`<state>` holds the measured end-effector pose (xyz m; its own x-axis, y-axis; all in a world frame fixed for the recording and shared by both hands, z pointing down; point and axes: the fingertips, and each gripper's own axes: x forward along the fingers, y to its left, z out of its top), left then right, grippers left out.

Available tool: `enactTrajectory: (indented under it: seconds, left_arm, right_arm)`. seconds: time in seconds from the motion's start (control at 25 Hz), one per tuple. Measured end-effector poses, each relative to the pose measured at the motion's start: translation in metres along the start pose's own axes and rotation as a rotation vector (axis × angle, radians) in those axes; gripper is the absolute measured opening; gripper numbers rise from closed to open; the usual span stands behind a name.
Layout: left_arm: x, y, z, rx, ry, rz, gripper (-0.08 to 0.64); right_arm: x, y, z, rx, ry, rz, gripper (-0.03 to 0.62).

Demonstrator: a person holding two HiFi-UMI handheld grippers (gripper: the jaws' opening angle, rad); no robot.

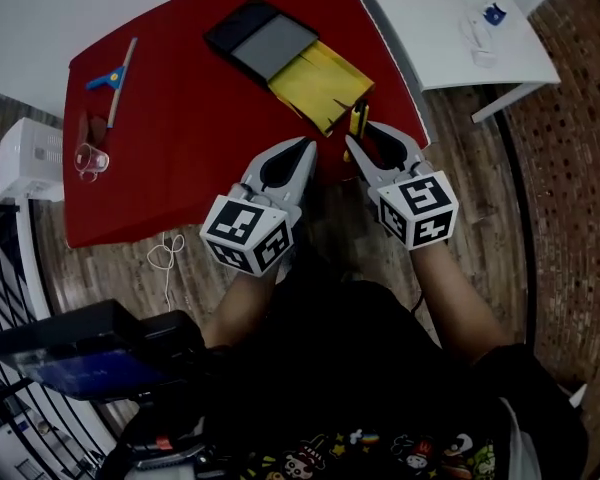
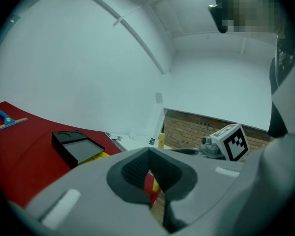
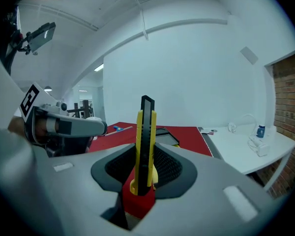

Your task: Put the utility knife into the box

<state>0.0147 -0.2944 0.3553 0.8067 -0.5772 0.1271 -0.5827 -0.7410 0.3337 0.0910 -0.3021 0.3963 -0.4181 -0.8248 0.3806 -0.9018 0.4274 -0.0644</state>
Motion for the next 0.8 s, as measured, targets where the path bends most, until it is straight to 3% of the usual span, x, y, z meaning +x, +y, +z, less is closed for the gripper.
enactTrajectory:
  seconds: [0.16,0.44,0.8]
  left_arm:
    - [0.0,0.015,-0.002,0.022,-0.001,-0.002,0.003]
    - [0.032,0.066,-0.003,-0.023,0.036,0.021,0.003]
    - [0.075,0.113,-0.021,-0.048,0.079,0.126,0.003]
  right_arm:
    - [0.017,0.001,-0.001,-0.026,-0.003,-0.018,0.141]
    - [0.076,-0.02,-0.001,-0.026,0.07,-0.008,0.141]
    - [0.148,-0.051,-0.031,-0.036,0.183,0.06,0.141]
